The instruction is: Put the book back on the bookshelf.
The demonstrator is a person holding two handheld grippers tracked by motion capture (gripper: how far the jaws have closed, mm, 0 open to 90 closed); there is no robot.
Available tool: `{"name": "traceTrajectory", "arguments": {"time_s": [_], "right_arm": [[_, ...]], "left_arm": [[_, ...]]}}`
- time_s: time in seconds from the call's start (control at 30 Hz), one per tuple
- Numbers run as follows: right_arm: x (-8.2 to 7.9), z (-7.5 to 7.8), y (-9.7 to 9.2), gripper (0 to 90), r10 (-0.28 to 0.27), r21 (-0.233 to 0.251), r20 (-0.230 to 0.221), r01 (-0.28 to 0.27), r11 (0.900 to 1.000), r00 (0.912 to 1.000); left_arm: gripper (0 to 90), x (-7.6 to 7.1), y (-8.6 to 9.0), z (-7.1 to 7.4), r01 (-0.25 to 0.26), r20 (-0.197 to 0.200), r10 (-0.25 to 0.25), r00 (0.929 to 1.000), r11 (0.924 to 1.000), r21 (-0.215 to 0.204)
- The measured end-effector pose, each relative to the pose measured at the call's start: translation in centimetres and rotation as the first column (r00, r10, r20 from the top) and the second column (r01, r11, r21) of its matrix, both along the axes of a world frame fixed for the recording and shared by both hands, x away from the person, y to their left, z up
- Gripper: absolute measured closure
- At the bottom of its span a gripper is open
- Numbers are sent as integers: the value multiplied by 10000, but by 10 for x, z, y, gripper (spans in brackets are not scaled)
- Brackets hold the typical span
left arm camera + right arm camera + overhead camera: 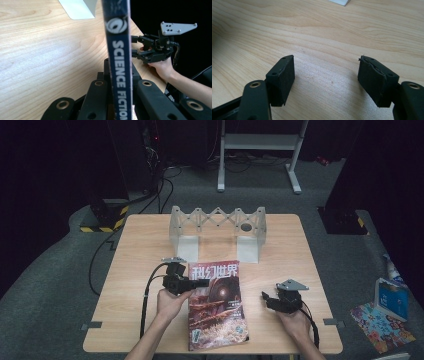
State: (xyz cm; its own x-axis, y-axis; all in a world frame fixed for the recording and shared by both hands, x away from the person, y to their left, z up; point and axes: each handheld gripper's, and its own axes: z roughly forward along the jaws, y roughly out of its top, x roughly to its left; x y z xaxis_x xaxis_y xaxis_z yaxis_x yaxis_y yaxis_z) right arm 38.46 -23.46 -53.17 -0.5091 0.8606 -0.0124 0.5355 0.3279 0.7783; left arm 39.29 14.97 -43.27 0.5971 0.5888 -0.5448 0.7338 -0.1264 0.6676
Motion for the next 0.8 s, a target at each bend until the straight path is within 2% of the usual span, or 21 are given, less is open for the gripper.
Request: {"name": "traceTrajectory", "arguments": {"time_s": [0.3, 0.6, 0.67, 0.8], "right_arm": [[-2, -2, 0, 297, -102, 31, 178, 102, 9999, 9998], [-3, -2, 1, 298, -166, 88, 159, 165, 9998, 9997], [-3, -2, 1, 299, -179, 99, 172, 177, 9998, 9997], [-3, -2, 1, 301, -162, 91, 185, 160, 9998, 9997]], "left_arm": [[839, 0, -4, 22, 140, 635, -136, 9979, 9999, -54], [840, 3, -7, 43, 273, 1173, -306, 9926, 9992, 293], [840, 3, -8, 47, 306, 1144, -333, 9929, 9992, 254], [840, 3, -13, 57, 436, 1328, -512, 9898, 9973, 597]]}}
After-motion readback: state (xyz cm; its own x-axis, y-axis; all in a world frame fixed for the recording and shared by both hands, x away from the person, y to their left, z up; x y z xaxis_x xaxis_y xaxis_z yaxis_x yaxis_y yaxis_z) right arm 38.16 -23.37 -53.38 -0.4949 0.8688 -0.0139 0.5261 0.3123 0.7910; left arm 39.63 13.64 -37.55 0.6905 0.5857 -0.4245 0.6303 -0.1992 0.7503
